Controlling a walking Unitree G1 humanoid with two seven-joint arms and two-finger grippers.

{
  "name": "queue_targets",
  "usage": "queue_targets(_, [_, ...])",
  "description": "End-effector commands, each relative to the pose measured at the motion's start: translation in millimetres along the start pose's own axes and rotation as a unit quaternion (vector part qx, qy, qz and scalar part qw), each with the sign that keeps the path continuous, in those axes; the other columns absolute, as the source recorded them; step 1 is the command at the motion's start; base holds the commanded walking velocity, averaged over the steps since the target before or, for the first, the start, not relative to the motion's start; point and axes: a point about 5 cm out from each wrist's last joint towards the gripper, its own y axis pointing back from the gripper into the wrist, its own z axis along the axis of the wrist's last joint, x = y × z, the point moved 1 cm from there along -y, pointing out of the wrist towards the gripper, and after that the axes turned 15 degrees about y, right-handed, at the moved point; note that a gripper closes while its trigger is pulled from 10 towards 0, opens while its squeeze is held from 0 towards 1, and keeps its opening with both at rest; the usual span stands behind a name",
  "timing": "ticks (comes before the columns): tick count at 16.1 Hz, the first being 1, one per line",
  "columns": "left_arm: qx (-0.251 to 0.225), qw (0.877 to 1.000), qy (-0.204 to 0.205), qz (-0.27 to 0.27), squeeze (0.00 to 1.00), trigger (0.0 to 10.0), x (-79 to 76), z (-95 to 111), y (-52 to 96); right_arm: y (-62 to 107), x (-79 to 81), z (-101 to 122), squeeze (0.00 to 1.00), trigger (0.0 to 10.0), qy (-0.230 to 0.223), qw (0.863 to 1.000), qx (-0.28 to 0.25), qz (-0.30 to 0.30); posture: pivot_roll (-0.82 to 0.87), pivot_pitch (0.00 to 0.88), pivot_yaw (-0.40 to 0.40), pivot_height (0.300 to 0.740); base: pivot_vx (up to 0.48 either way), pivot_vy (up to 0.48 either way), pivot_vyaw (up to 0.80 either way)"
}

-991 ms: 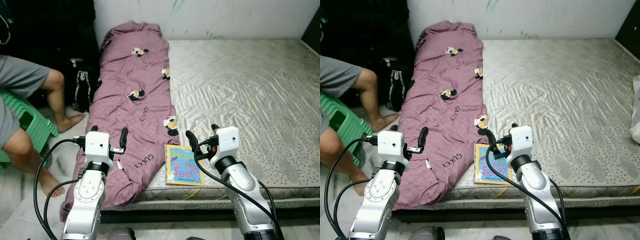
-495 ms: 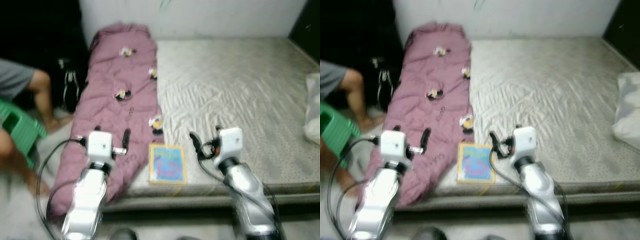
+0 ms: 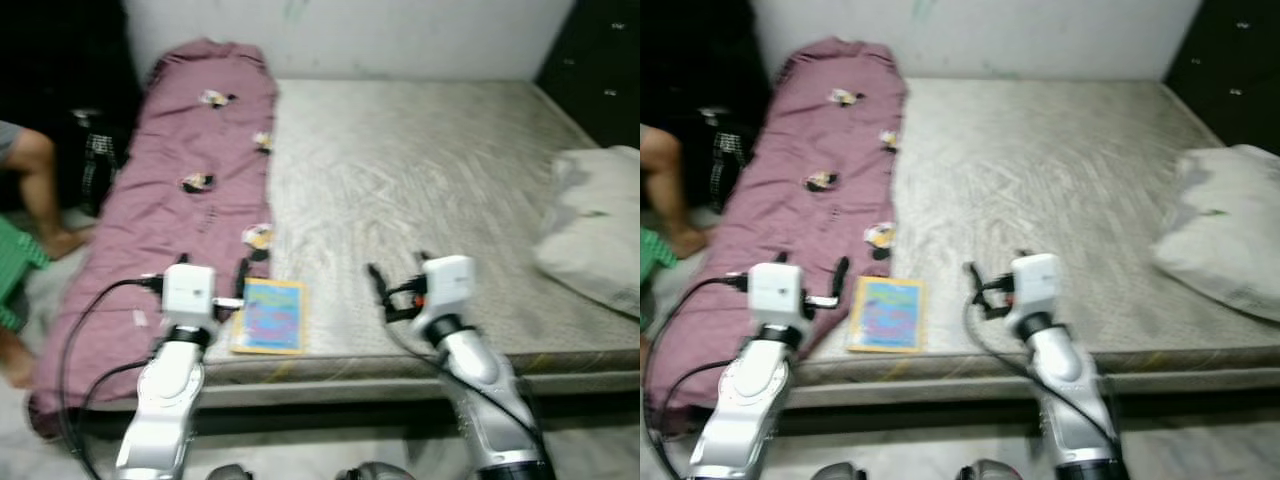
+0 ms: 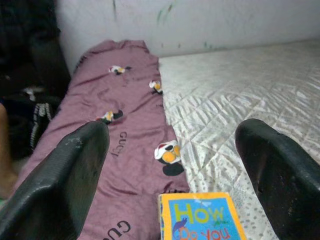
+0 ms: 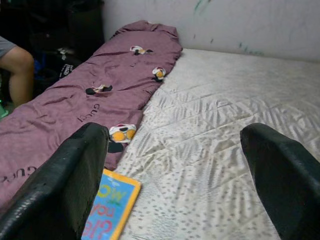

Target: Clean up the room

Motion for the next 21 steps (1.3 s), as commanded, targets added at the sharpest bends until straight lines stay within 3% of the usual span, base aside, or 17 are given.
queue_targets(1, [0.001, 1.0, 0.003, -0.007, 0.0, 10.0, -4.6, -0.3, -0.5, 0.7, -6.5, 0.6, 0.0, 10.0, 0.008, 1.0, 0.0, -0.009, -0.05, 0.028, -0.002, 0.74, 0.0, -0.382, 0.66])
queue_targets(19, [0.0, 1.0, 0.003, -0.012, 0.0, 10.0, -6.6, -0.8, -1.6, -0.6, -6.8, -1.4, 0.0, 10.0, 0.009, 1.0, 0.001, -0.009, -0.04, 0.018, -0.004, 0.74, 0.0, -0.348, 0.03])
queue_targets(21, [-0.003, 1.0, 0.004, -0.012, 0.0, 10.0, -6.8, -0.1, -1.6, -0.6, -6.8, -1.7, 0.0, 10.0, 0.009, 1.0, 0.002, -0.01, -0.05, 0.018, -0.004, 0.74, 0.0, 0.0, 0.0])
